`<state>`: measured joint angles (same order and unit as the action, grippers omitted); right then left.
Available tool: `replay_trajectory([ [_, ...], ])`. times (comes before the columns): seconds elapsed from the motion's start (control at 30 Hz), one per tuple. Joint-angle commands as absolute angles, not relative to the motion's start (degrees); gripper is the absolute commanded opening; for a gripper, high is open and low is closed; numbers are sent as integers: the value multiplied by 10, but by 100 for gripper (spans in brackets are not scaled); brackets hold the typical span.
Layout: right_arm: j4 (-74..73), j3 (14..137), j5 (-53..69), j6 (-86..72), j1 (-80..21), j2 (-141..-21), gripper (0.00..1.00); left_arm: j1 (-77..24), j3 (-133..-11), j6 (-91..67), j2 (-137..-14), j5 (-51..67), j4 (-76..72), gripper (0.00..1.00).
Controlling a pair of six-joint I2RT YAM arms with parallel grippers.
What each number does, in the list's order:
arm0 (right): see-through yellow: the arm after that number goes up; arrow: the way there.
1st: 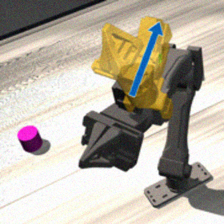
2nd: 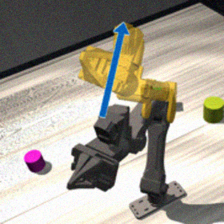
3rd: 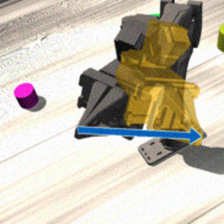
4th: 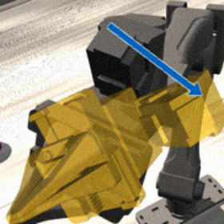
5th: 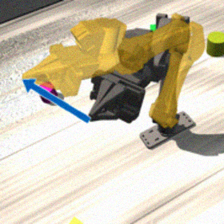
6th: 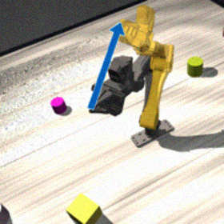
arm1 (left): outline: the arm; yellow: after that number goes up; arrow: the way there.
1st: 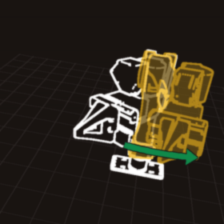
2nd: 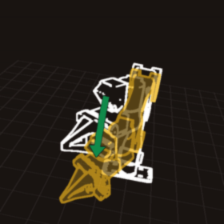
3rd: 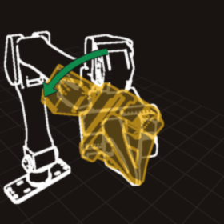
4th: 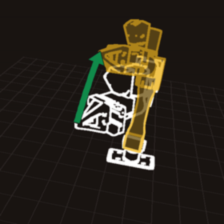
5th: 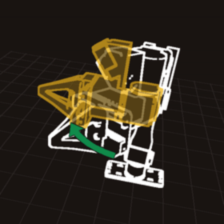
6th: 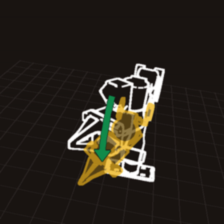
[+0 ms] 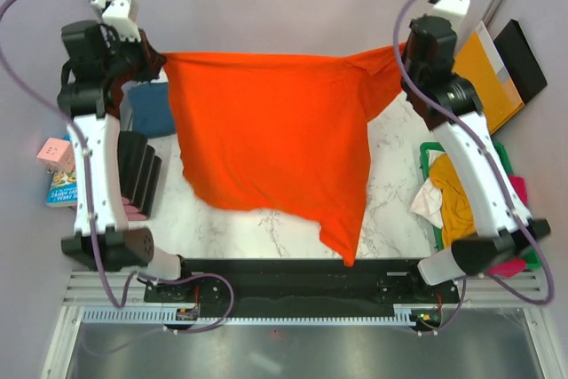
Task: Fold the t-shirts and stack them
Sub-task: Flatten out the tshirt
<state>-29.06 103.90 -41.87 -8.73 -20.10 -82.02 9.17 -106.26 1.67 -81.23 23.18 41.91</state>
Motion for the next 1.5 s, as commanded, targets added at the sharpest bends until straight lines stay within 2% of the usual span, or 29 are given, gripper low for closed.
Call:
replay_trajectory([
  [0.0,-254,1175,-397,-101,-168,-947,0,77,-1219,-10,-975,226,362,2],
  [0.03,-259,1208,-390,-104,-164,-974,0,66,-1260,-8,-1009,217,366,2],
  [0.07,-262,1242,-382,-108,-157,-1030,0,60,-1355,-6,-1083,210,377,2],
  [0.1,-264,1314,-367,-116,-154,-1055,0,53,-1405,-4,-1113,206,384,2],
  [0.17,-263,1383,-344,-126,-152,-1113,0,24,-1492,21,-1161,161,357,2],
  [0.23,-242,1447,-322,-124,-160,-1127,0,16,-1520,13,-1163,162,327,2],
  [0.4,-157,1416,-361,-41,-232,-1069,0,15,-1515,5,-1116,140,209,2],
  [0.6,-127,1349,-397,-5,-249,-1011,0,15,-1497,8,-1095,134,196,2],
  [0.67,-131,1311,-403,-10,-250,-977,0,16,-1443,5,-1067,131,199,2],
  [0.77,-113,1188,-407,-18,-250,-910,0,16,-1319,6,-1011,148,200,2],
  [0.8,-98,1108,-414,-18,-250,-893,0,15,-1280,17,-997,163,199,2],
  [0.97,-76,854,-447,-46,-248,-803,0,9,-986,64,-911,176,200,2],
  [1.1,-110,726,-442,-125,-249,-752,0,10,-794,93,-854,171,207,2],
  [1.23,-139,626,-419,-194,-250,-668,0,10,-687,117,-783,180,221,2],
  [1.47,-234,508,-394,-293,-256,-592,0,10,-641,164,-743,178,335,2],
])
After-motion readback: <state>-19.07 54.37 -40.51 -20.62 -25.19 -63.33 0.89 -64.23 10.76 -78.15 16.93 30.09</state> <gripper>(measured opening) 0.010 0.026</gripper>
